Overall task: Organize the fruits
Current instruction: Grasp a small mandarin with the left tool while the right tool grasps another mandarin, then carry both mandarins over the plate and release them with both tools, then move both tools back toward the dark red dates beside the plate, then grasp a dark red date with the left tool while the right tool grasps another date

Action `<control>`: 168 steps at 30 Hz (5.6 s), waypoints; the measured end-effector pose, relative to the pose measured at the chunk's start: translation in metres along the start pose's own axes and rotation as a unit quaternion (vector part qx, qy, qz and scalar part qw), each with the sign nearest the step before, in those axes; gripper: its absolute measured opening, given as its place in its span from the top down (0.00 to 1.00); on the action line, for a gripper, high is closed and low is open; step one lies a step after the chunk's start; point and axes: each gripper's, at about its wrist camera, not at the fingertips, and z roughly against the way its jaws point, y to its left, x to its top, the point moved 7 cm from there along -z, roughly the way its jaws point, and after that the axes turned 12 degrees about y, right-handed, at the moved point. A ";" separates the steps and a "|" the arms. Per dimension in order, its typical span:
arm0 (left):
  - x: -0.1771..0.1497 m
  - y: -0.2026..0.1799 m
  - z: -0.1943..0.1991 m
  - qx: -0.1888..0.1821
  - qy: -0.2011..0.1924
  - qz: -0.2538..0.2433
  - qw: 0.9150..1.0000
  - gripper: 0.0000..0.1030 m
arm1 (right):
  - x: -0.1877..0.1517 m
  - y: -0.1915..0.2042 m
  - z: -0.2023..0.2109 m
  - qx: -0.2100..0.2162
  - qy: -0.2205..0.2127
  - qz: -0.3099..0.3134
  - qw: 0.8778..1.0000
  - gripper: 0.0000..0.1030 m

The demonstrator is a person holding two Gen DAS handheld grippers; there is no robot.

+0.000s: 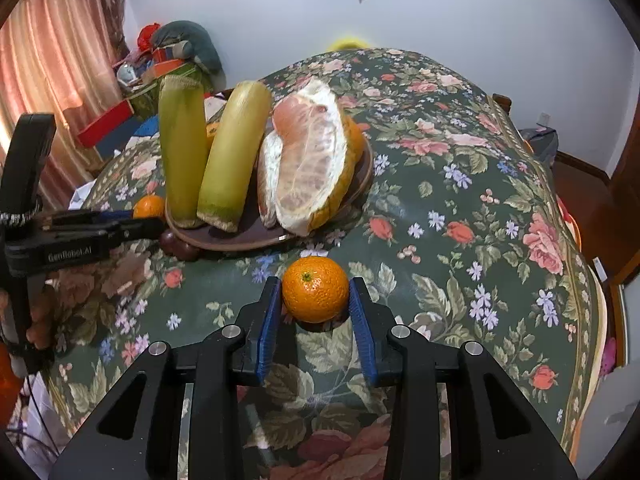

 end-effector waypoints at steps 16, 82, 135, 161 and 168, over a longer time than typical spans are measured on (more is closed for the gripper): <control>0.045 0.001 0.042 0.017 -0.063 -0.013 0.998 0.66 | 0.059 0.009 0.031 -0.012 -0.068 0.017 0.997 0.70; 0.104 0.016 0.046 0.009 -0.083 -0.041 0.996 0.66 | 0.136 0.025 0.006 -0.014 -0.054 0.047 0.997 0.67; -0.015 -0.037 -0.008 -0.007 0.015 -0.088 0.996 0.79 | 0.002 0.059 -0.023 0.016 0.049 0.043 0.998 0.61; -0.035 0.005 0.012 -0.017 0.008 -0.060 0.998 0.85 | 0.017 0.083 -0.040 0.031 0.069 0.053 0.996 0.61; -0.038 0.006 0.013 -0.024 0.000 -0.065 0.998 0.85 | 0.019 0.087 -0.050 0.022 0.084 0.052 0.995 0.61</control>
